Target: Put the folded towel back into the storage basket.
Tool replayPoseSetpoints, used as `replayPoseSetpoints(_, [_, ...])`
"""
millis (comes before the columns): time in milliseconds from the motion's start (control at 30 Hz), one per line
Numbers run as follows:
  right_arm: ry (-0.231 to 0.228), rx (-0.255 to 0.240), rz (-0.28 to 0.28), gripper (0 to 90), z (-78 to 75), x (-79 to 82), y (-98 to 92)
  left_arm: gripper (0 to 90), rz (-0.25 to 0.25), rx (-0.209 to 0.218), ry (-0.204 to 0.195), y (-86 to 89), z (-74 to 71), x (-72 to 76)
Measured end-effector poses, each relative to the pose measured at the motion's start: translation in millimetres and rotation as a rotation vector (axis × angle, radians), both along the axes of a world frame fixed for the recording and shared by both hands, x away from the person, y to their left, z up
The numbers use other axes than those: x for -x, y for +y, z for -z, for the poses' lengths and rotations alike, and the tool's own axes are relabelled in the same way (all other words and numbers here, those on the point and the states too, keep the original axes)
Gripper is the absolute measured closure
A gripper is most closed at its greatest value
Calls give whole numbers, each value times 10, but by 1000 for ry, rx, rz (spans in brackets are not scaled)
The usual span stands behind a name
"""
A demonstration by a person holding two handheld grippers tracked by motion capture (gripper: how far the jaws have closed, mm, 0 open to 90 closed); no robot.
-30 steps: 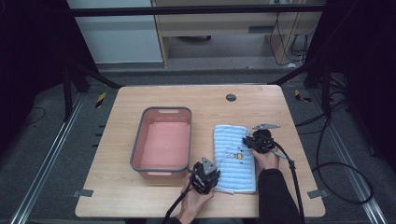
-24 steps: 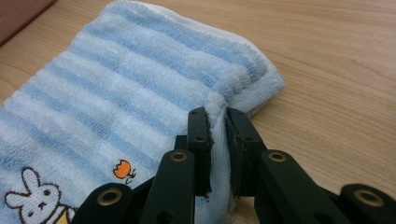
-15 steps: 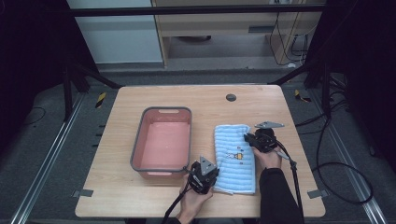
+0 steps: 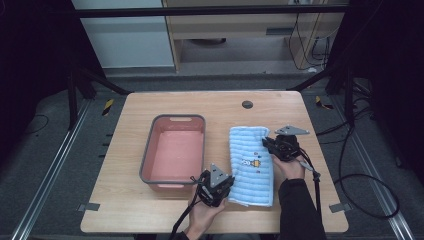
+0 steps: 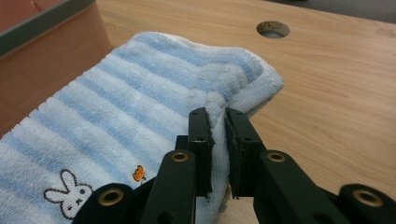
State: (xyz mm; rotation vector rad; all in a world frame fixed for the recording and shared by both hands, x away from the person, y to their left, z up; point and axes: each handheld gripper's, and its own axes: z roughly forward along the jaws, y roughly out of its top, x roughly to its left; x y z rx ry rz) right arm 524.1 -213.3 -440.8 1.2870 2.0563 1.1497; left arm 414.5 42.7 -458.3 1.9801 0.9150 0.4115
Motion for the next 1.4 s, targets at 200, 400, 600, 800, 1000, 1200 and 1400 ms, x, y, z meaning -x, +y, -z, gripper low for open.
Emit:
replayPoseSetpoints(200, [-23, -19, 6, 814, -94, 34, -35, 874, 9, 9, -24, 11, -116, 28])
replayPoseSetpoints(400, [-53, -30, -1, 815, -221, 71, -13, 874, 12, 15, -41, 29, -202, 39])
replayPoseSetpoints(600, [-91, -42, -3, 815, -380, 102, 9, 874, 9, 34, -57, 107, -340, 35])
replayPoseSetpoints(800, [-129, -69, -11, 815, -543, 124, 40, 874, 10, 43, -81, 181, -508, 40])
replayPoseSetpoints(1000, [-150, -72, -18, 815, -676, 138, 92, 874, 8, 47, -101, 241, -613, 51])
replayPoseSetpoints(1200, [-175, -66, -26, 815, -815, 151, 174, 874, 2, 61, -116, 298, -693, 66])
replayPoseSetpoints(1400, [-188, -68, -29, 815, -904, 154, 235, 874, -4, 59, -139, 346, -778, 75])
